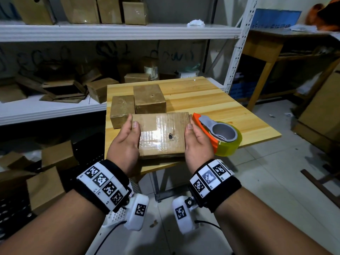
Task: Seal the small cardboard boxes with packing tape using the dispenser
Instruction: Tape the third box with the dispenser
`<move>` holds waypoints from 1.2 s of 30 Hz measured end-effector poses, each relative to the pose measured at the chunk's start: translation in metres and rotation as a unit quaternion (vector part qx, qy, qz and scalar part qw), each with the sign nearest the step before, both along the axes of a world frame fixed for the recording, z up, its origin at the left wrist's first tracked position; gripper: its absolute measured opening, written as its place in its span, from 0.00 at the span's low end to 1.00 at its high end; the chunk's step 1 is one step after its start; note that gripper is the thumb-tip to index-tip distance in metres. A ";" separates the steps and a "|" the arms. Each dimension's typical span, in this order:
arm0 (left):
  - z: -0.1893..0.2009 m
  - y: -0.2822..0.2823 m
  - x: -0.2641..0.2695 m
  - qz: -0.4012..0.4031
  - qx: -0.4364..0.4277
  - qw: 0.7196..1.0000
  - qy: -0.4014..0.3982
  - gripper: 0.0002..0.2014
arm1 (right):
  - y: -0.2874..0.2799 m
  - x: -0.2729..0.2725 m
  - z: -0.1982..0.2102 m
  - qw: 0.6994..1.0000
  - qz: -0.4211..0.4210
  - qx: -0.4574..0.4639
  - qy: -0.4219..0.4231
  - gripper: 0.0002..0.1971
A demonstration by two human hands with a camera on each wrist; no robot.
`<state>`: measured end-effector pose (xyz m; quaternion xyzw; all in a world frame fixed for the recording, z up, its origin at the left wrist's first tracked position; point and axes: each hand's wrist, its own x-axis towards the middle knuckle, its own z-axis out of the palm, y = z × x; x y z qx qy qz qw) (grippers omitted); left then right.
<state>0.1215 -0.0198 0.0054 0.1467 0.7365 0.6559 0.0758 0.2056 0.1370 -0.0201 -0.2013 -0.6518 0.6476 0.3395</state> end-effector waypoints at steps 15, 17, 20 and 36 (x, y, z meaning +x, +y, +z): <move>-0.004 0.006 -0.008 -0.090 0.067 0.992 -0.056 0.46 | 0.007 -0.008 -0.013 0.995 0.079 0.014 -0.061 0.52; -0.003 0.006 -0.007 -0.093 0.087 0.989 -0.079 0.43 | 0.006 -0.005 -0.008 0.996 0.076 -0.002 -0.050 0.44; -0.006 0.005 -0.010 -0.099 0.134 0.979 -0.115 0.34 | 0.010 -0.002 -0.004 0.994 0.040 -0.100 -0.014 0.26; -0.010 0.000 -0.024 -0.079 0.159 0.977 -0.115 0.31 | 0.050 0.027 0.049 0.989 -0.098 0.081 -0.080 0.05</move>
